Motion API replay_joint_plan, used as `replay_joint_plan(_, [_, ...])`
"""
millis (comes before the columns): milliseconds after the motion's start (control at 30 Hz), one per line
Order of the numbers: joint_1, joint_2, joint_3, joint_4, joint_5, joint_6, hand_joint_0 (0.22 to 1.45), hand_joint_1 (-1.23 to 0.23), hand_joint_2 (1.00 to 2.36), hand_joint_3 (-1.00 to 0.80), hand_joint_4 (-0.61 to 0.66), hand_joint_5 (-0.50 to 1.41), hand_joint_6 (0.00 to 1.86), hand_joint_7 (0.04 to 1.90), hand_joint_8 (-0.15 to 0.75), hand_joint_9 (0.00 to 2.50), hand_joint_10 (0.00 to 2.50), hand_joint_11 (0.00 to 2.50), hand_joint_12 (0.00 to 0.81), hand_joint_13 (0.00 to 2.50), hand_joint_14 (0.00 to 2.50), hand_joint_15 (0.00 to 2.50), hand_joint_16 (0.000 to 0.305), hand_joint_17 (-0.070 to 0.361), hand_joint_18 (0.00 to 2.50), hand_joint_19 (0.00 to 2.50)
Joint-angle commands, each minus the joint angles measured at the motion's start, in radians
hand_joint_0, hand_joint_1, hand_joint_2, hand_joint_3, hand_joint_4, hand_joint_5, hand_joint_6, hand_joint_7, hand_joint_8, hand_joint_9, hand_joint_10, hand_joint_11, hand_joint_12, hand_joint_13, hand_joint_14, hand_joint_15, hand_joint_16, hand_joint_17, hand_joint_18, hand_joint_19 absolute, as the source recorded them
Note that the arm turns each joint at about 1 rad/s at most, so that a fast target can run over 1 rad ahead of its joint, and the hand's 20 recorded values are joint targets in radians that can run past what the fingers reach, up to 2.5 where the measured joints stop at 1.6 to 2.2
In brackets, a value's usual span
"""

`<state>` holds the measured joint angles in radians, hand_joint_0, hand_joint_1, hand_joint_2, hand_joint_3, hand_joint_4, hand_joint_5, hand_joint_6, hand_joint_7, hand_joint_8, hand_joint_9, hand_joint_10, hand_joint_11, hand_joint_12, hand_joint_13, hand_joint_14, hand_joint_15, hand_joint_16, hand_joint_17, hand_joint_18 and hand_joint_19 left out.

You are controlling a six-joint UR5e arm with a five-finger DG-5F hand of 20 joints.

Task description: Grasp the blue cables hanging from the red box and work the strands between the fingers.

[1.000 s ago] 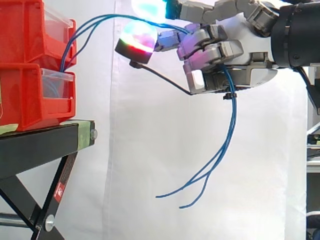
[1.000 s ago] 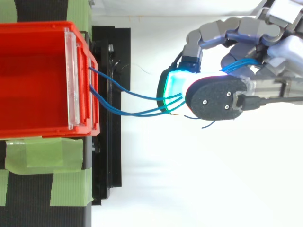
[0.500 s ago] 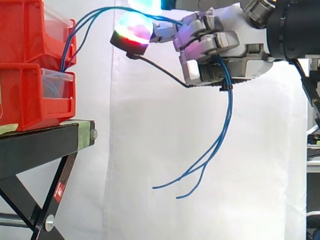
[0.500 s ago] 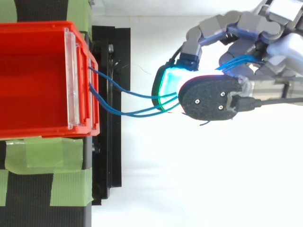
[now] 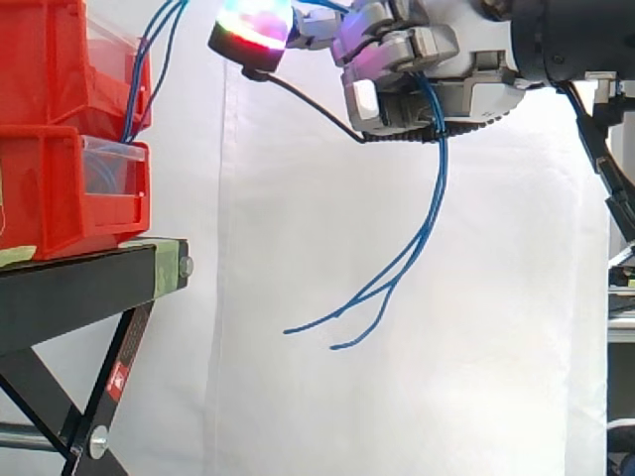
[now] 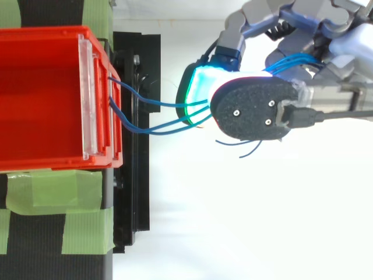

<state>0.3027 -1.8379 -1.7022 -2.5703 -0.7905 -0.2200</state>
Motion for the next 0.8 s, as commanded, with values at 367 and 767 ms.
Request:
replay_joint_plan(367, [0.004, 0.000, 0.003, -0.076, -0.032, -0.007, 1.05, -0.75, 1.00, 0.06, 0.05, 0.11, 1.20, 0.79, 0.492, 1.27, 2.50, 2.46, 0.646, 1.79, 2.50, 1.41, 0.248, 0.186, 2.42, 0.51])
replay_joint_plan(767, [0.024, -0.001, -0.063, -0.037, -0.027, 0.005, 1.10, -0.76, 1.01, -0.01, 0.04, 0.09, 1.22, 0.80, 0.492, 1.27, 2.50, 2.46, 0.646, 1.79, 2.50, 1.41, 0.248, 0.186, 2.42, 0.51])
